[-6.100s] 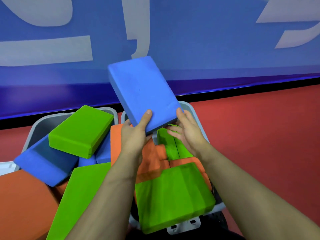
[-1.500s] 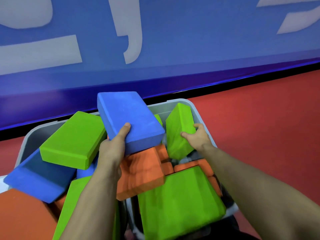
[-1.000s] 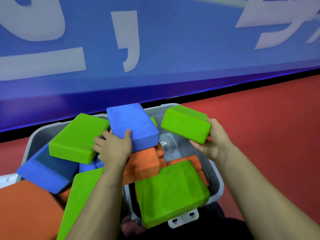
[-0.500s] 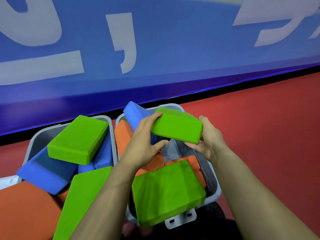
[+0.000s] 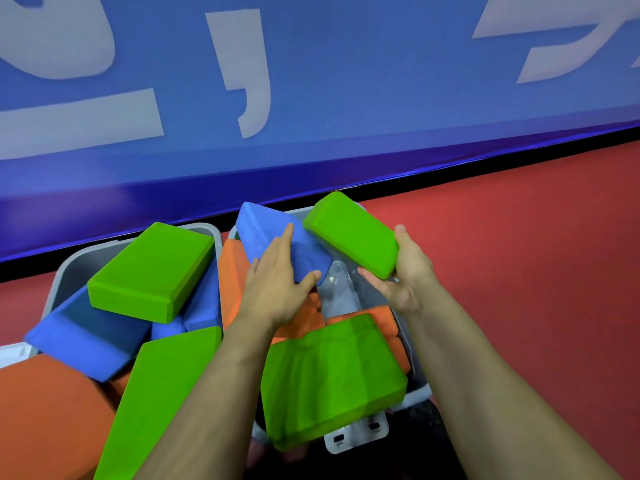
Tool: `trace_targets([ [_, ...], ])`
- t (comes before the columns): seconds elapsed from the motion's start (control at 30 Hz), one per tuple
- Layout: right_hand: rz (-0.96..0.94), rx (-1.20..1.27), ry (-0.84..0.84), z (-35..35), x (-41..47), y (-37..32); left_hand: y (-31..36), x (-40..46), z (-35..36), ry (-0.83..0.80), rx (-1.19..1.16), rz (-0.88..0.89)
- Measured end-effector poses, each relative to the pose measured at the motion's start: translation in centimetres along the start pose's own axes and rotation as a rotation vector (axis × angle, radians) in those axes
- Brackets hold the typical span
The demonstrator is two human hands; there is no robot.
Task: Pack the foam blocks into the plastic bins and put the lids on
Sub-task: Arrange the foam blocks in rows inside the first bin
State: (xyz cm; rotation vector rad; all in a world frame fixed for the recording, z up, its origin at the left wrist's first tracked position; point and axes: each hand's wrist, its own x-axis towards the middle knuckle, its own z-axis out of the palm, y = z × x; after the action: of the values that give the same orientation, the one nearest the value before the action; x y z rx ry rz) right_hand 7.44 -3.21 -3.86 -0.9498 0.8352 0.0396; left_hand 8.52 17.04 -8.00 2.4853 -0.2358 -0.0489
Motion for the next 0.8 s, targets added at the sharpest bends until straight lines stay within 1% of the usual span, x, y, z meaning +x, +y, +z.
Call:
trace_targets([
  [0.07, -0.053, -0.041, 0.087, -0.4, 0.6, 0.0, -0.2, 0.0, 0.3, -0.002, 0.109, -0.016],
  [0.17, -0.113, -0.171, 0.194, -1.1, 1.7, 0.3, -0.3, -0.4, 0.8, -0.003, 0.246, -0.029],
  [0.27, -0.168, -0.207, 0.225, -1.6, 2.4, 0.1, -0.3, -0.8, 1.3, 0.043, 0.312, -0.047],
  [0.4, -0.203, -0.264, 0.257, -2.7, 3.1, -0.6, -0.5, -1.0, 1.5, 0.115, 0.321, -0.117],
  [0.47, -0.212, -0.321, 0.243, -3.2, 3.2, -0.6, 0.0, -1.1, 1.3, 0.101, 0.262, -0.183],
  [0.53, -0.217, -0.413, 0.222, -3.4, 3.1, -0.4, 1.0, -1.1, 1.2, 0.086, 0.130, -0.287],
  [0.63, -0.207, -0.537, 0.184, -3.3, 3.0, 0.2, 2.3, -1.0, 1.2, 0.105, 0.006, -0.399],
  [0.73, -0.194, -0.644, 0.109, -3.3, 2.9, 0.3, 2.5, -1.3, 1.5, 0.111, -0.003, -0.427],
  [0.8, -0.215, -0.788, 0.032, -3.8, 2.8, 0.3, 2.5, -1.4, 1.6, 0.106, 0.001, -0.419],
])
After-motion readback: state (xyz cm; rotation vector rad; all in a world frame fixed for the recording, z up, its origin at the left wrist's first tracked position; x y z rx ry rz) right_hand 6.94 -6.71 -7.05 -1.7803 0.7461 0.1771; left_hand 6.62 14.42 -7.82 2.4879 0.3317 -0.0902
